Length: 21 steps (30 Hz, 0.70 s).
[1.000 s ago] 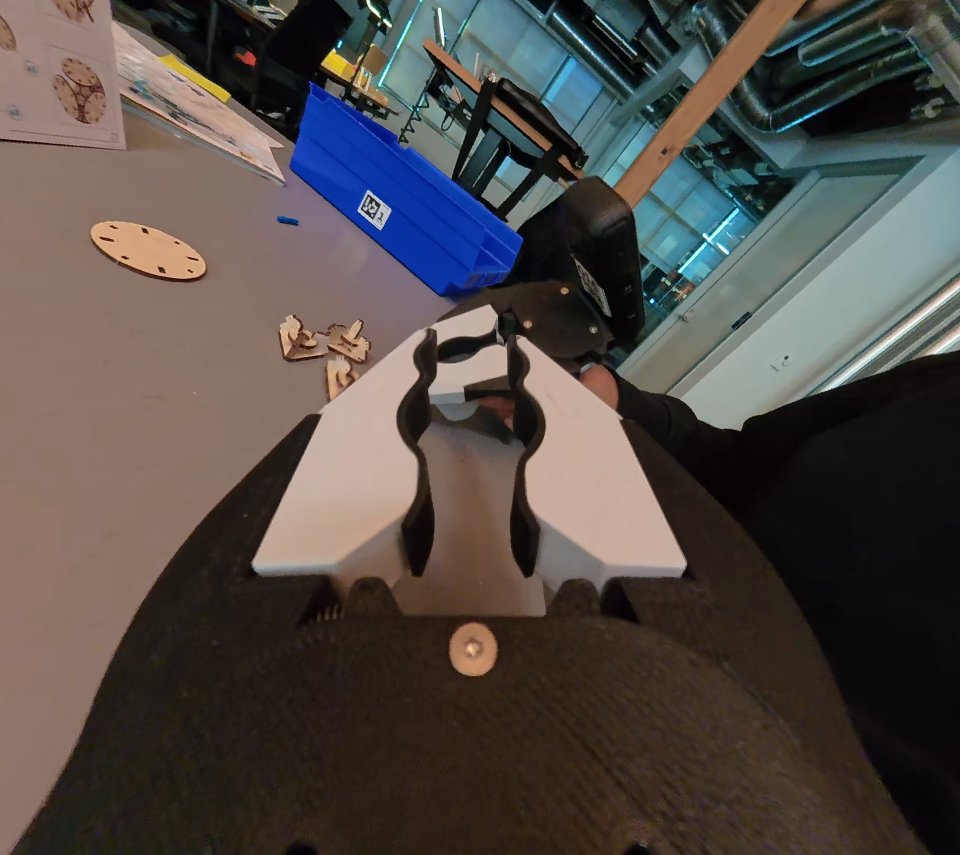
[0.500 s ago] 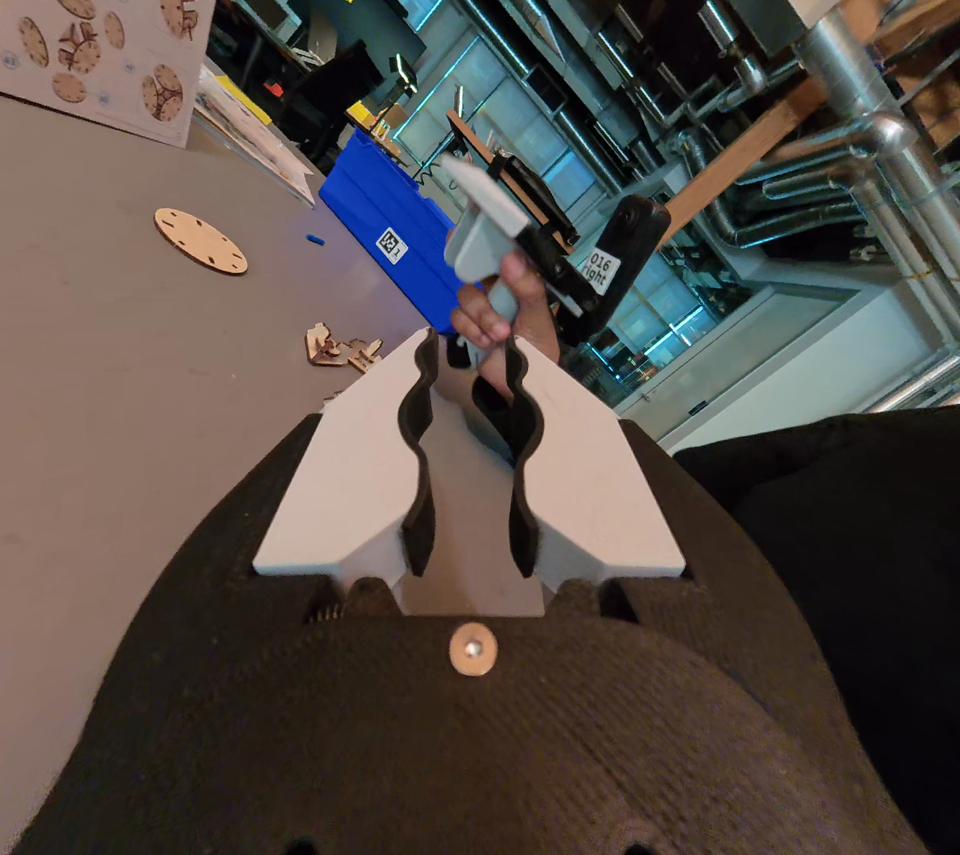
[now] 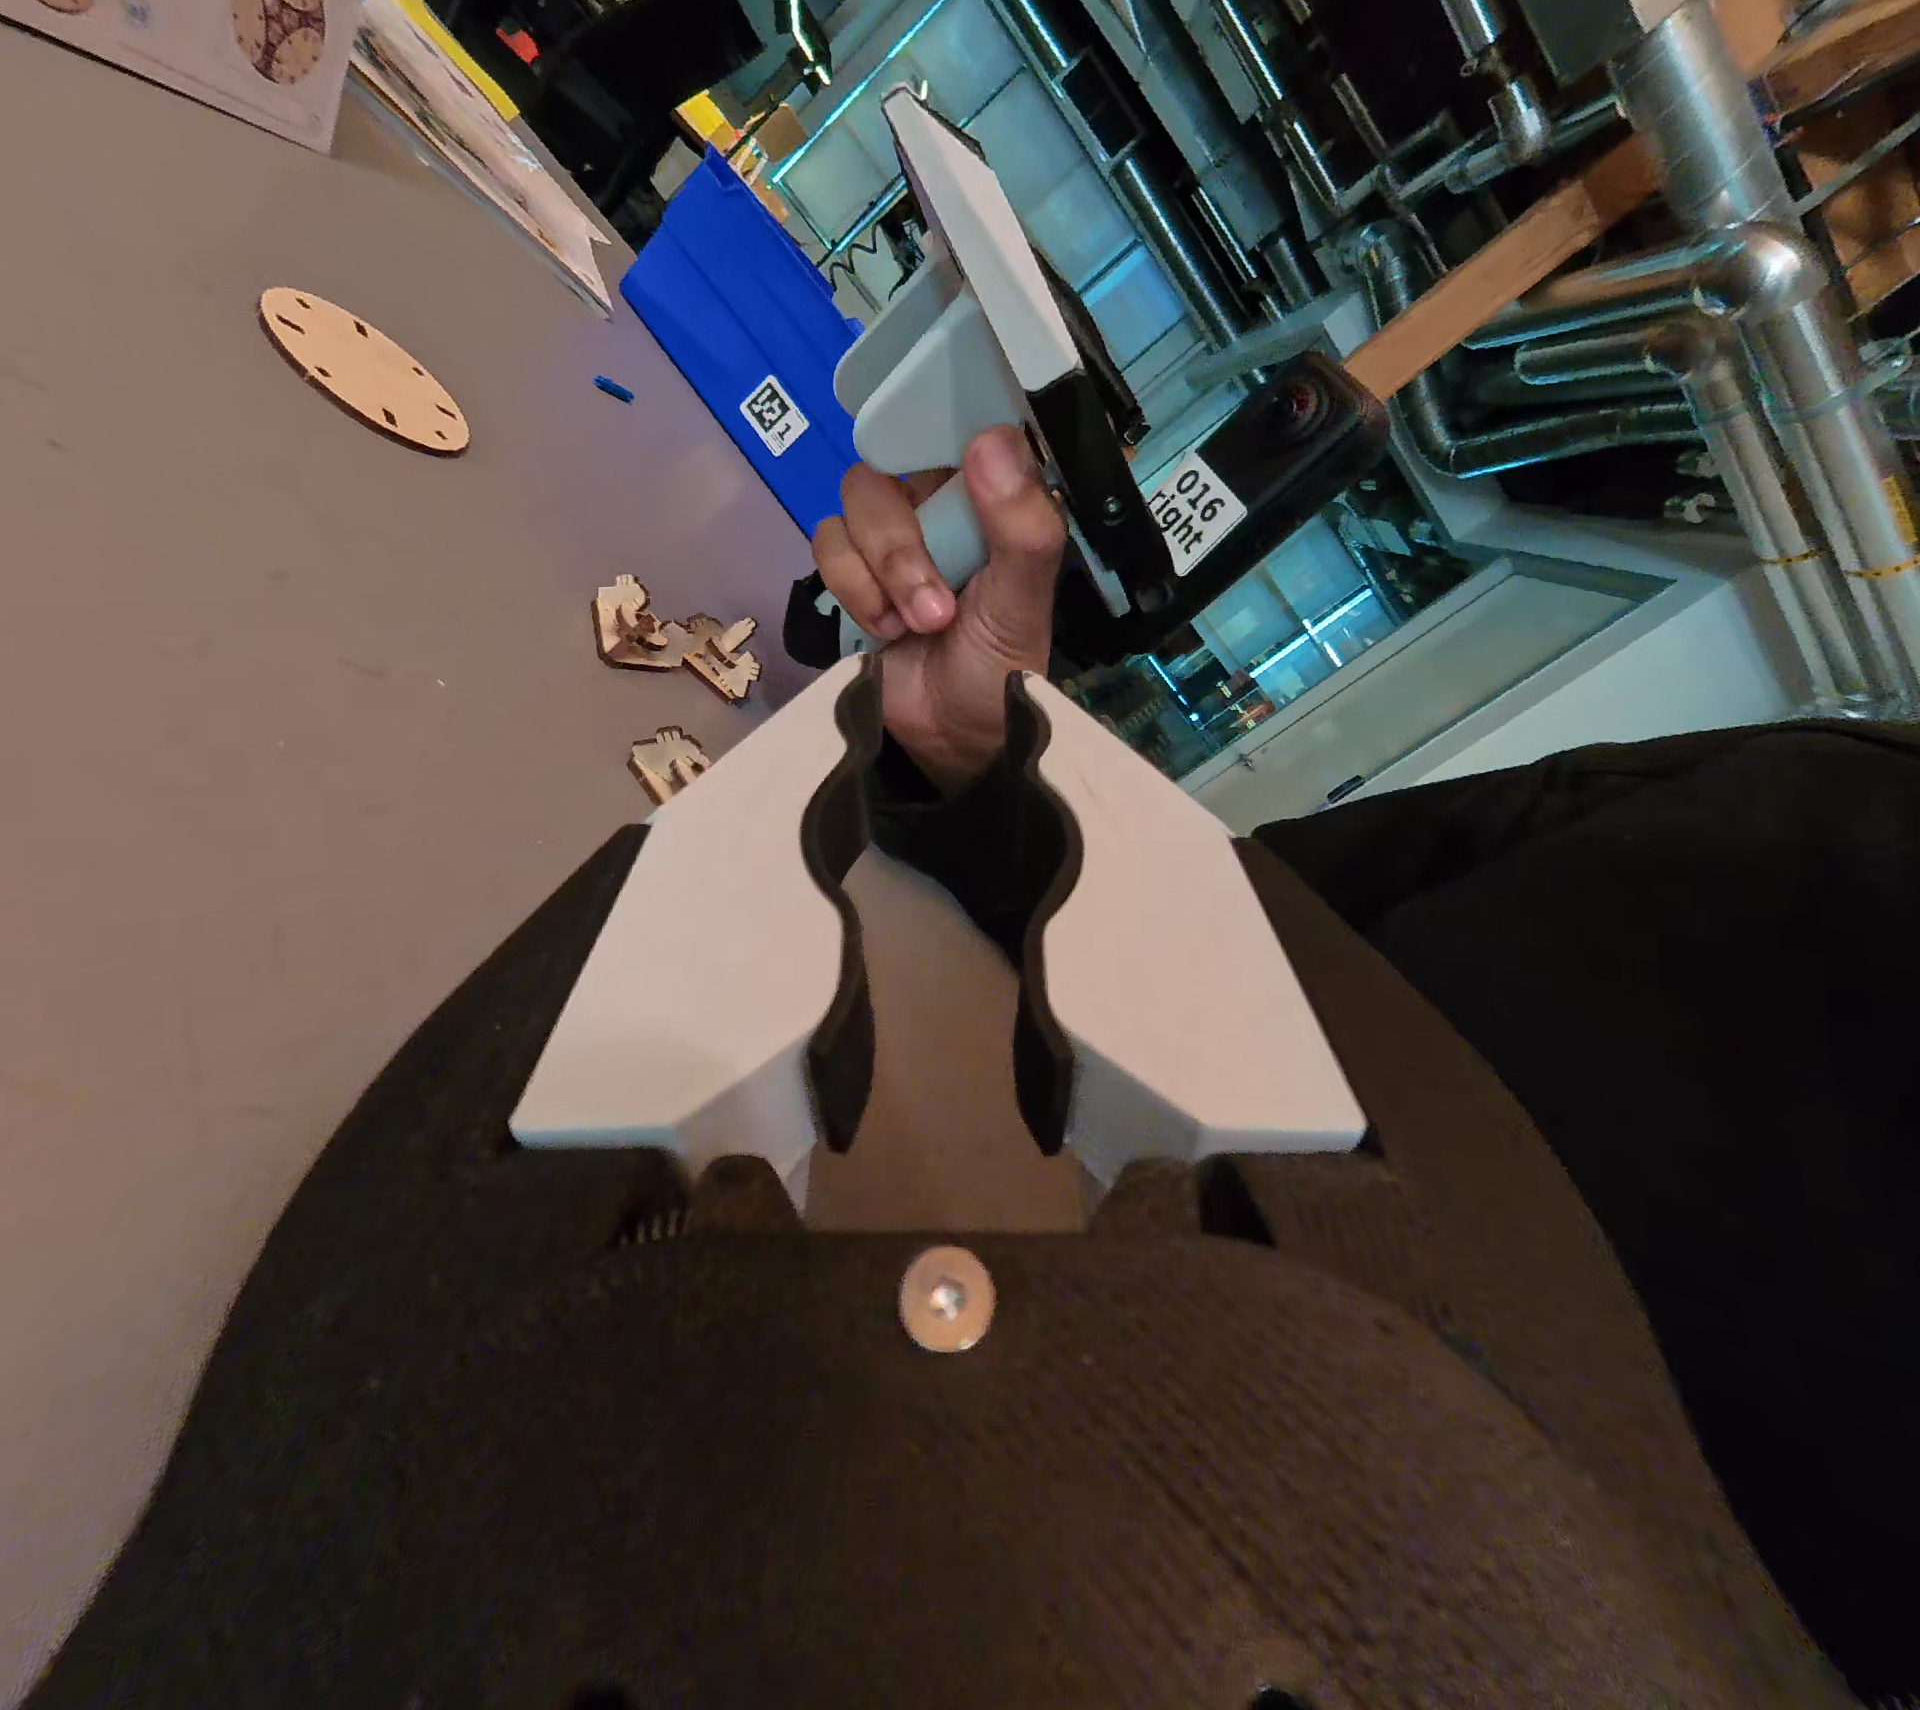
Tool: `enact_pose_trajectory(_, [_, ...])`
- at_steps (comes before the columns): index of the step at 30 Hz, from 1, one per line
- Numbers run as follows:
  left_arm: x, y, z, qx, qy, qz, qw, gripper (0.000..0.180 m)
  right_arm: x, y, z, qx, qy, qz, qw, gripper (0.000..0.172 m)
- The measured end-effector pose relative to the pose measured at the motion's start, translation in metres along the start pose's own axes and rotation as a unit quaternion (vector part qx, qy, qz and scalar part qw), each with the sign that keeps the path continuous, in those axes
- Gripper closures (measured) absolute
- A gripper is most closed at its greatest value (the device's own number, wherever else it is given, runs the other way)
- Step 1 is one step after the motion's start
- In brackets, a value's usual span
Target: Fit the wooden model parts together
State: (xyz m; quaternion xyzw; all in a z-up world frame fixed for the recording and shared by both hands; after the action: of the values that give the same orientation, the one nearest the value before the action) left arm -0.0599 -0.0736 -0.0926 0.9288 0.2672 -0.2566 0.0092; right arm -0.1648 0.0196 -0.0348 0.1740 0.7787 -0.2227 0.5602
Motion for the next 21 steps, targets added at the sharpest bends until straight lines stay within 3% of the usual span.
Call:
enact_pose_trajectory(6, [0.000,0.001,0.001,0.000,0.007,-0.002,1.000,0.159,0.000,0.000,0.002,-0.037,-0.026,-0.047,0.998,0.172])
enact_pose_trajectory(9, [-0.001,0.001,0.002,0.000,0.010,-0.003,1.000,0.159,-0.007,0.003,-0.011,-0.007,-0.024,-0.055,0.998,0.172])
enact_pose_trajectory(17, [0.000,0.001,0.004,-0.005,0.013,-0.002,1.000,0.160,-0.007,-0.009,-0.015,-0.043,-0.048,-0.059,0.996,0.172])
enact_pose_trajectory(21, [-0.001,0.001,0.005,-0.006,0.019,-0.003,1.000,0.162,0.008,-0.013,-0.012,-0.050,-0.047,-0.027,0.997,0.172])
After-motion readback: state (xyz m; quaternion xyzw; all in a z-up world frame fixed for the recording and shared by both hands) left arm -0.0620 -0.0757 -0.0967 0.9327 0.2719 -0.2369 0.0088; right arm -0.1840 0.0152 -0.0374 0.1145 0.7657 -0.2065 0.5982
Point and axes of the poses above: each gripper's, where its closed fingertips meet, y back along the fingers, x out of its underside, z = x × y across the jaws, the point moved 5 cm from there along y, back along the fingers, and after that the axes turned 10 degrees about y, right-handed, at the moved point
